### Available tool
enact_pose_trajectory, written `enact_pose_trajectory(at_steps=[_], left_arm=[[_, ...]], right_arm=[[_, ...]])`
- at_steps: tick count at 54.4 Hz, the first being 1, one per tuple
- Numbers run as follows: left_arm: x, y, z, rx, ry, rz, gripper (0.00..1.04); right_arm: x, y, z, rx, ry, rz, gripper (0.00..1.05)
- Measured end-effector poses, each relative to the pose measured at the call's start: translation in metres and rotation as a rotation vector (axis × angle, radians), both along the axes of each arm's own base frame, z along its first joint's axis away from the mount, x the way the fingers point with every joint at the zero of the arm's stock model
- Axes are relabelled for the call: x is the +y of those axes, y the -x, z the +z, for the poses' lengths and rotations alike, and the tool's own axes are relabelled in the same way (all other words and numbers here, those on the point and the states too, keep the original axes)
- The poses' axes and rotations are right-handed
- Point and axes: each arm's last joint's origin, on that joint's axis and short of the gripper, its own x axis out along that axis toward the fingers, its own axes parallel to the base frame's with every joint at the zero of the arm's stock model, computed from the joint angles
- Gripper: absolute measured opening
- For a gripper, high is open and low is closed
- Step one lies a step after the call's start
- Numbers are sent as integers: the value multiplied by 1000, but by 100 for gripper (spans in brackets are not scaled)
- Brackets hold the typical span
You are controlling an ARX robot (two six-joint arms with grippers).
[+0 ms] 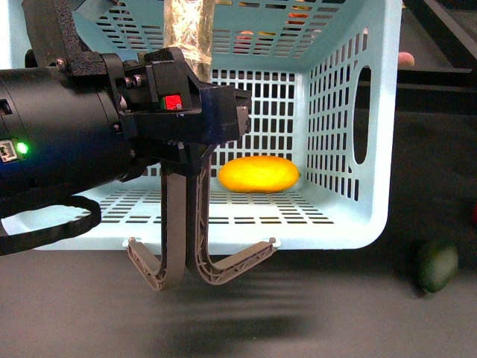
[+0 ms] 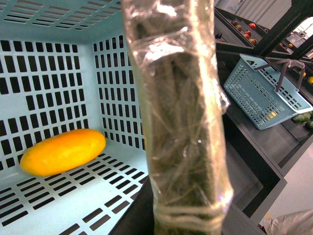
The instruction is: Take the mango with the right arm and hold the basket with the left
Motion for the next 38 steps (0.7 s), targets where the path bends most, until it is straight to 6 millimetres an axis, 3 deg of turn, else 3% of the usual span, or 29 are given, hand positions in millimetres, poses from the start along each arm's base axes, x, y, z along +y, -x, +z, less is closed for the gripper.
enact_pose_trajectory(at_steps=[7,15,21,28,38], left_arm=[[0,0,0,0,0,0,9],[0,0,0,0,0,1,9],[-14,-9,-5,-149,-137,398,9],[-14,-38,7,-144,-165,675,8],[5,-73,17,-15,-51,886,8]], right_arm=[[0,0,0,0,0,0,48],[0,0,0,0,0,0,71],[0,0,0,-1,0,3,96],[0,0,0,-1,0,0,96],[0,0,0,-1,0,0,97]])
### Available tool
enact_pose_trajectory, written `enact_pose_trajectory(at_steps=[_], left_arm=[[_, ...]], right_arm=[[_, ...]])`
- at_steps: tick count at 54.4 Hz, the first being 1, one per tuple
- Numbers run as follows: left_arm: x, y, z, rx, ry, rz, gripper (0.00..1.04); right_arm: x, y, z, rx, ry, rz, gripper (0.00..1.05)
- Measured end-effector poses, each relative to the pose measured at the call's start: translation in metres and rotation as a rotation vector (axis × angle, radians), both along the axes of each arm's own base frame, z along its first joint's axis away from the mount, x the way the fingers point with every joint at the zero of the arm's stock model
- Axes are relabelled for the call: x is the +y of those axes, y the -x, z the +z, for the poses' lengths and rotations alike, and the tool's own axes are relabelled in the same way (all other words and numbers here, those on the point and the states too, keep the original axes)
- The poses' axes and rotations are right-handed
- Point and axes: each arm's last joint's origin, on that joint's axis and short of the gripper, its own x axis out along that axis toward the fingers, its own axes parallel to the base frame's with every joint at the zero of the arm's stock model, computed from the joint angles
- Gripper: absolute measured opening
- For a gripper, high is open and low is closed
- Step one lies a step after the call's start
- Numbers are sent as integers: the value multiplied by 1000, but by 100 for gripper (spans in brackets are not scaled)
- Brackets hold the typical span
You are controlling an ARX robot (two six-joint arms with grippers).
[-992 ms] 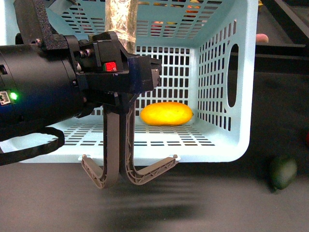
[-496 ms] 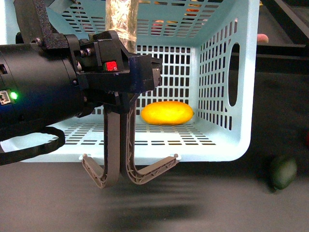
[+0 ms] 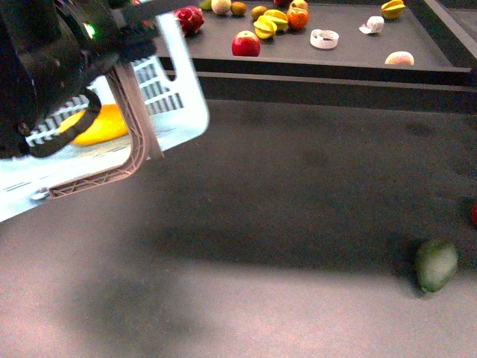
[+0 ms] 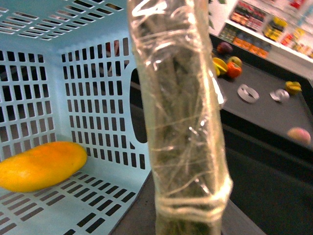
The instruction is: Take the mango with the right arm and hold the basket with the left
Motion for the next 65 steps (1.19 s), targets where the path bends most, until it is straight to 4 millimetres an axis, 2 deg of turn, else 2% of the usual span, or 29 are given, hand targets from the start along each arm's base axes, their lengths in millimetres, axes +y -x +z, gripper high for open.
enact_pose_trajectory(at_steps=[11,15,24,34,44,64,65], left_arm=[[31,-39,-10,96,378,212,8],[36,-51,-16,124,550,263,8],[41,-67,-26,100,777,355,8],[64,-75,-42,55,843,485,8],[84,-84,-46,20,898,540,8],[97,-96,-51,17,960,539,8],[97,-96,-51,19,963,537,12]], right_arm=[[0,0,0,0,0,1,97],[0,0,0,0,0,0,97],[0,0,0,0,0,0,97],[0,0,0,0,0,0,97],[0,0,0,0,0,0,97],[0,0,0,0,0,0,97],[0,0,0,0,0,0,97]])
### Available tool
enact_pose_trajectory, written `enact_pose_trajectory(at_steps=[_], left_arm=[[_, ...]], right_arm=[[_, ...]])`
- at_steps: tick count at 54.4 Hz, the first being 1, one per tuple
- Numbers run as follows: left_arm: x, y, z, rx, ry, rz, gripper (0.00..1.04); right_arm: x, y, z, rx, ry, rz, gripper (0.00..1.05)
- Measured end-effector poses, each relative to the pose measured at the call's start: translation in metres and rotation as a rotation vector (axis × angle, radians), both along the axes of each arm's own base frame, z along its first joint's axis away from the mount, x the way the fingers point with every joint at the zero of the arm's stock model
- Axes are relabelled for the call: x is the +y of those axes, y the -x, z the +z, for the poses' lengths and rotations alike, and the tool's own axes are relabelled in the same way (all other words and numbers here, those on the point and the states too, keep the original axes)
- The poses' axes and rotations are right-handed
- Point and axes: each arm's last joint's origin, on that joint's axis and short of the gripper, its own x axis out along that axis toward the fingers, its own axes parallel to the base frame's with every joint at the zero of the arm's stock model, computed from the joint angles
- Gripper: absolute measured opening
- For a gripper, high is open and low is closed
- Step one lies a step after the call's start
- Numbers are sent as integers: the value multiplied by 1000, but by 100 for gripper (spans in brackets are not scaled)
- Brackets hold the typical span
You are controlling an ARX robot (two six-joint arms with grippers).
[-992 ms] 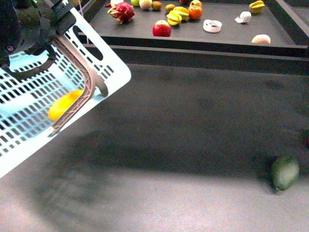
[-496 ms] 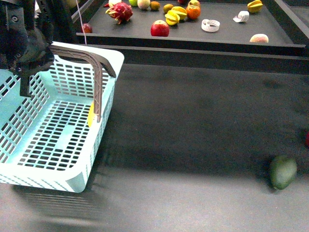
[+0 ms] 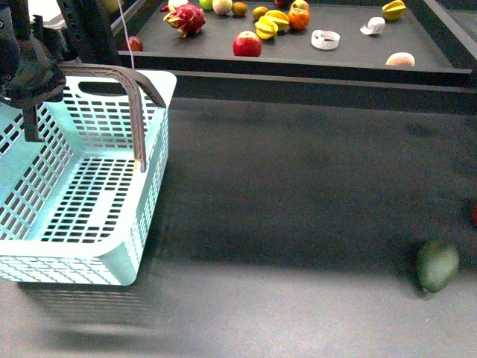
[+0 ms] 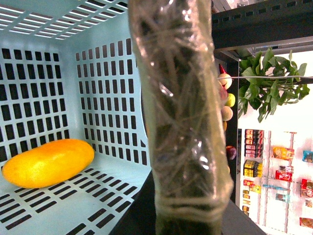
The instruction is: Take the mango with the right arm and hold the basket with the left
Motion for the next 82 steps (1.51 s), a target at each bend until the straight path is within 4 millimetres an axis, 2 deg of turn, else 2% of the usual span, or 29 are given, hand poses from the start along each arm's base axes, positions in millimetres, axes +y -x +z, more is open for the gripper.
enact_pose_trajectory(at_steps=[15,21,22,25,28,38,46,54,62,65,71,75,82], left_arm=[[-1,9,-2,32,-43,-25,58],[-2,19,6,19,-75,-52,79],[-2,20,7,18,-77,-53,80],[-3,27,14,-3,-95,-81,93],[-4,31,19,-9,-106,-101,100],[-6,55,36,-29,-179,-160,99],[-6,87,48,-42,-262,-207,99],[10,129,59,-57,-337,-201,99],[34,176,56,-24,-373,-140,99],[37,200,53,4,-394,-111,99],[42,229,55,47,-447,-57,99],[46,240,56,88,-478,-38,99],[48,244,57,94,-496,-27,99]], right_arm=[[0,0,0,0,0,0,97],[0,0,0,0,0,0,97],[0,0,0,0,0,0,97],[0,0,0,0,0,0,97],[0,0,0,0,0,0,97],[0,0,0,0,0,0,97],[0,0,0,0,0,0,97],[0,0,0,0,0,0,97],[0,0,0,0,0,0,97],[0,0,0,0,0,0,97],[0,0,0,0,0,0,97],[0,0,0,0,0,0,97],[0,0,0,0,0,0,97]])
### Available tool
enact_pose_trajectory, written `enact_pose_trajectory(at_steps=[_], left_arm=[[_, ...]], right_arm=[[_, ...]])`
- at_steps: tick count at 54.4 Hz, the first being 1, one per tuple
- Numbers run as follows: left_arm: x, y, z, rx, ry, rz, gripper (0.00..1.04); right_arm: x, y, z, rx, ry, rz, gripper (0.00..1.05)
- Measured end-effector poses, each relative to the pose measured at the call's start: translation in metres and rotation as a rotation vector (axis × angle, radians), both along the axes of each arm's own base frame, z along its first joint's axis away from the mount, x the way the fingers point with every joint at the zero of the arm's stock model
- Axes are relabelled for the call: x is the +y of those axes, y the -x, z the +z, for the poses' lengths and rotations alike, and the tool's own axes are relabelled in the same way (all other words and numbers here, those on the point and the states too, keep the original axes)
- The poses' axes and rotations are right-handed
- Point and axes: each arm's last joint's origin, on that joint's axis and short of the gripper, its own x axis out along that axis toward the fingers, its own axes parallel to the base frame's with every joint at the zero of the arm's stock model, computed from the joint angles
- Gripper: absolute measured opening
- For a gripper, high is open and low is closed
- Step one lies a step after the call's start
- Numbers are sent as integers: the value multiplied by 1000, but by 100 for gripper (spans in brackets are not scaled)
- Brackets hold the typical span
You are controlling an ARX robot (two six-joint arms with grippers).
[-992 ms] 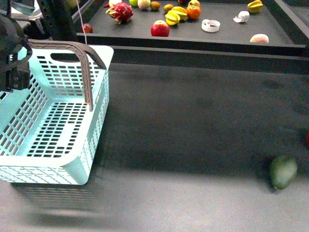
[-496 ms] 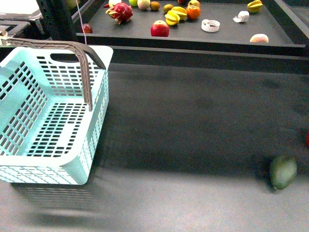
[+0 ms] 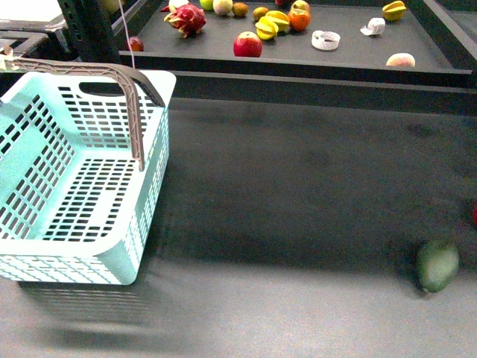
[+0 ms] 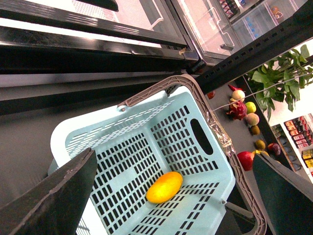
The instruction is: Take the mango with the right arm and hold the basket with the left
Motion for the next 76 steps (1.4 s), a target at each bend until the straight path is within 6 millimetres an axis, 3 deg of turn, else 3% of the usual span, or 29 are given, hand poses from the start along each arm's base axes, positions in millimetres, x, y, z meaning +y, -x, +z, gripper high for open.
enact_pose_trajectory(at_steps=[8,13,16,21,32,76], left_arm=[[1,0,-1,6,-14,-18,98],[1,6,-10,-70,-229,-400,81],[-7,13,-4,-106,-522,-602,64],[-9,22,-1,-71,-717,-612,43],[-21,34,1,-54,-787,-624,4],[-21,66,8,-72,-811,-616,4]], right_arm=[[0,0,0,0,0,0,97],[0,0,0,0,0,0,97],[0,0,0,1,0,0,97],[0,0,0,0,0,-1,97],[0,0,0,0,0,0,97],[0,0,0,0,0,0,97]])
